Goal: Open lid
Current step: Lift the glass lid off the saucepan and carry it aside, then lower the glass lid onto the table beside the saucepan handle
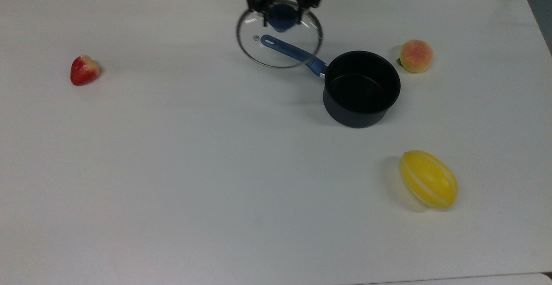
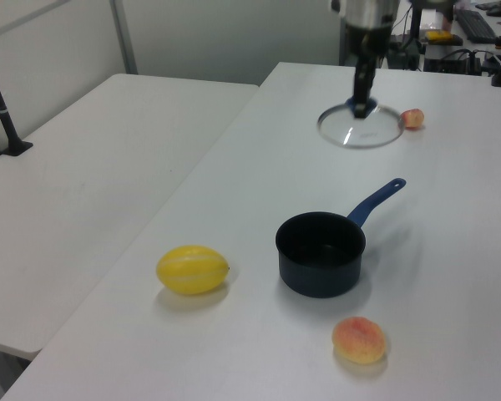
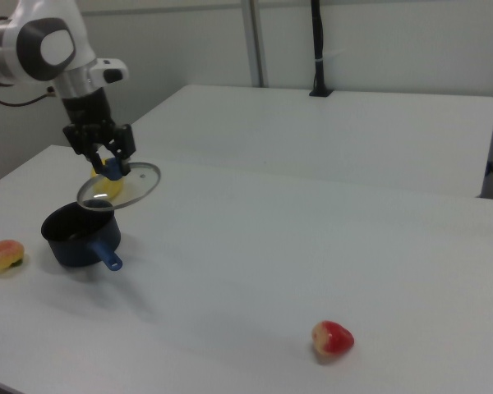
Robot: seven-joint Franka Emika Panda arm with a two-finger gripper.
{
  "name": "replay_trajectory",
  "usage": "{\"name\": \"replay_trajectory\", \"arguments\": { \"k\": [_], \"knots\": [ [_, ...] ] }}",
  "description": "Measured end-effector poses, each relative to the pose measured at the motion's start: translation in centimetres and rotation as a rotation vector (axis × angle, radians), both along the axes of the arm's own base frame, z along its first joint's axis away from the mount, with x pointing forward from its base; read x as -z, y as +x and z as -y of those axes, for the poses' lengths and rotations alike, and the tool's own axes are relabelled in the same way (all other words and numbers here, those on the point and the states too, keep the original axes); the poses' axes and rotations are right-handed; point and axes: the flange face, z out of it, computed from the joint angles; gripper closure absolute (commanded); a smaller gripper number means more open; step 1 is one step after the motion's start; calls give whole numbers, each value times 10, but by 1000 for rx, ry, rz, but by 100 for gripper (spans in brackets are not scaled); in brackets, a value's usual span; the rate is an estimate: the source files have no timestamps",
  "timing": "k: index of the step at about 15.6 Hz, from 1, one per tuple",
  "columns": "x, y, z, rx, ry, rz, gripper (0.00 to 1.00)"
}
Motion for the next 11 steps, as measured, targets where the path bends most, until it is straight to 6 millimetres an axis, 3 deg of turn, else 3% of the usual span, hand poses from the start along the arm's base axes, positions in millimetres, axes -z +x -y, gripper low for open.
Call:
{"name": "replay_trajectory", "arguments": {
  "k": [3, 5, 8, 11],
  "knots": [
    [-11, -7, 61, -54, -16, -58, 100],
    [-7, -13, 94, -78, -17, -107, 100],
    [18, -25, 139, -102, -6, -178, 100],
    [59, -42, 180, -101, 18, -271, 100]
  ]
}}
